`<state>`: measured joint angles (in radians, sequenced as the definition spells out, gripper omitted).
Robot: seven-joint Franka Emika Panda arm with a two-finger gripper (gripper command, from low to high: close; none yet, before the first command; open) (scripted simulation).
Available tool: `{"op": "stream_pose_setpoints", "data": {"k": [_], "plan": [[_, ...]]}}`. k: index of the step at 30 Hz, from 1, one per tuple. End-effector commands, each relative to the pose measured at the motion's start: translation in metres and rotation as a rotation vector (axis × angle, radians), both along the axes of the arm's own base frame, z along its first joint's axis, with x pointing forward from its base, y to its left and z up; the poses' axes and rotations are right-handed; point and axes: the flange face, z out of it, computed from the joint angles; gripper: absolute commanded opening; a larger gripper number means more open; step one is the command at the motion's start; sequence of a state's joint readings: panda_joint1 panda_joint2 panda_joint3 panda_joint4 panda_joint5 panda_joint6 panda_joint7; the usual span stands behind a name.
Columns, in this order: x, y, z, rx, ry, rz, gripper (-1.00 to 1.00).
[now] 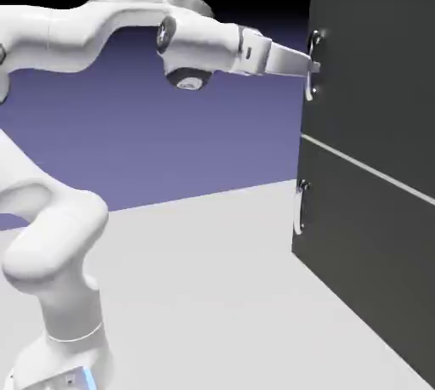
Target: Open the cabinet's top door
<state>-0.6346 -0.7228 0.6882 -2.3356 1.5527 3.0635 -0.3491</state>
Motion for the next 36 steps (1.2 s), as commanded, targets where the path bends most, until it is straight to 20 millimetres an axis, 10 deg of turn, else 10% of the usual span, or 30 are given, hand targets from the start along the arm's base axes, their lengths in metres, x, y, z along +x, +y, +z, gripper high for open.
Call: {"op": "stream_pose_setpoints", "data": {"k": [1,14,27,35,36], "plan": [[0.001,0.004,0.001,-0.001,-0.012,0.0,0.0],[0.026,0.066,-0.01,-0.014,-0.135,0.017,0.0],[0.071,0.14,-0.062,-0.002,-0.185,0.045,0.0],[0.121,0.139,-0.063,-0.002,-0.185,0.045,0.0],[0.121,0.139,-0.063,-0.002,-0.185,0.045,-1.0]]}}
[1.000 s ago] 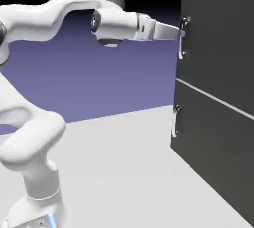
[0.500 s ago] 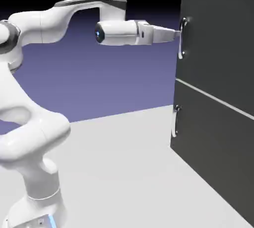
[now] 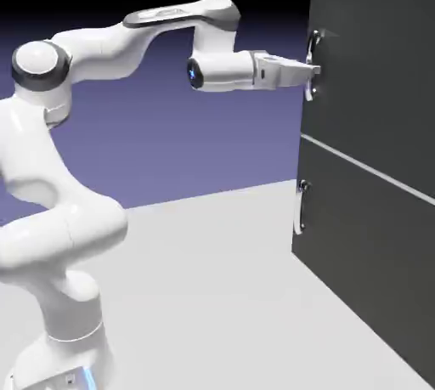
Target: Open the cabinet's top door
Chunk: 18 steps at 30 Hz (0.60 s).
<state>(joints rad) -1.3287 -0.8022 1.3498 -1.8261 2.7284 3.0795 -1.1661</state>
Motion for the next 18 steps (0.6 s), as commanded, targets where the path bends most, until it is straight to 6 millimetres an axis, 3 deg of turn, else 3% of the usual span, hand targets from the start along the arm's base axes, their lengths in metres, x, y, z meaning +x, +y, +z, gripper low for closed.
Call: {"op": "stream_pose_setpoints", "data": {"k": [1,18], "plan": [[0.0,0.0,0.0,0.0,0.0,0.0,-1.0],[-0.112,-0.044,0.0,0.0,0.0,0.238,-1.0]]}}
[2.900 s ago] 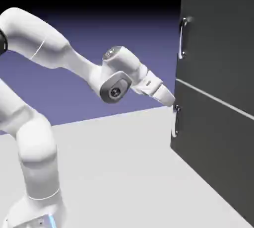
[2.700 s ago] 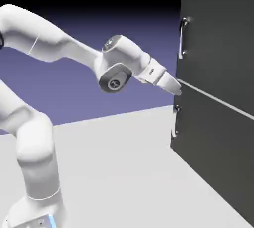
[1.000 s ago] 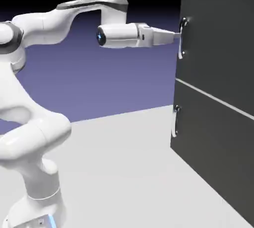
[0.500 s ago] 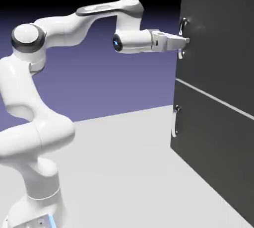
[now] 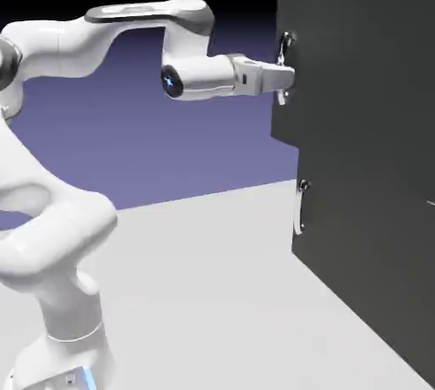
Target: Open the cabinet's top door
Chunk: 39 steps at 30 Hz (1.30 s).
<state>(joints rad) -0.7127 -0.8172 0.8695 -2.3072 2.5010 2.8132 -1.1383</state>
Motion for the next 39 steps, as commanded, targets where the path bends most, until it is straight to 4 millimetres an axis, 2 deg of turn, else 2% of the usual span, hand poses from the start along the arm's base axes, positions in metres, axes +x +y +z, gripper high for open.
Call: {"op": "stream_pose_setpoints", "data": {"k": [1,8,19,27,39], "plan": [[-0.007,-0.004,0.0,0.0,0.0,0.016,-1.0],[-0.062,-0.04,0.0,0.0,0.0,0.145,-1.0],[-0.14,-0.112,0.0,0.0,0.001,0.354,-1.0],[-0.182,-0.167,0.0,0.0,0.001,0.49,-1.0],[-0.23,-0.259,0.0,0.0,0.001,0.695,-1.0]]}}
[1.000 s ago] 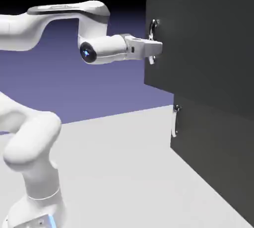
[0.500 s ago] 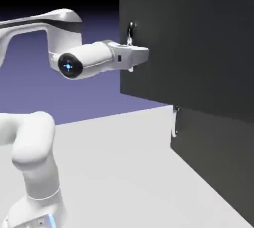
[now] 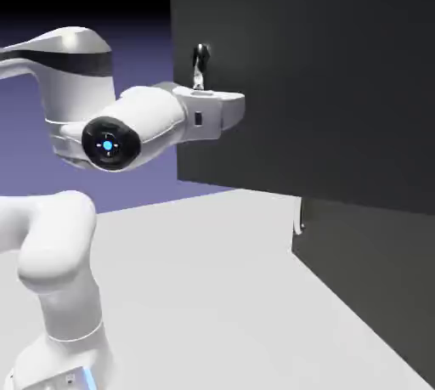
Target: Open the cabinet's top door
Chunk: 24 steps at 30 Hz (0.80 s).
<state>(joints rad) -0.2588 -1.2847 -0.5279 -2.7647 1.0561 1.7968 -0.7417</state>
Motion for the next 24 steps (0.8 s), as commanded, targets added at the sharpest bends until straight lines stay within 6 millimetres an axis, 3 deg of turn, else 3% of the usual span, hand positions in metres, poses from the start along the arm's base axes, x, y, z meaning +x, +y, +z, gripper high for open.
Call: {"op": "stream_pose_setpoints", "data": {"k": [1,12,24], "plan": [[-0.004,-0.009,0.0,0.0,0.0,0.018,-1.0],[-0.032,-0.127,0.0,0.0,0.0,0.257,-1.0],[-0.033,-0.24,0.0,0.0,0.0,0.481,-1.0]]}}
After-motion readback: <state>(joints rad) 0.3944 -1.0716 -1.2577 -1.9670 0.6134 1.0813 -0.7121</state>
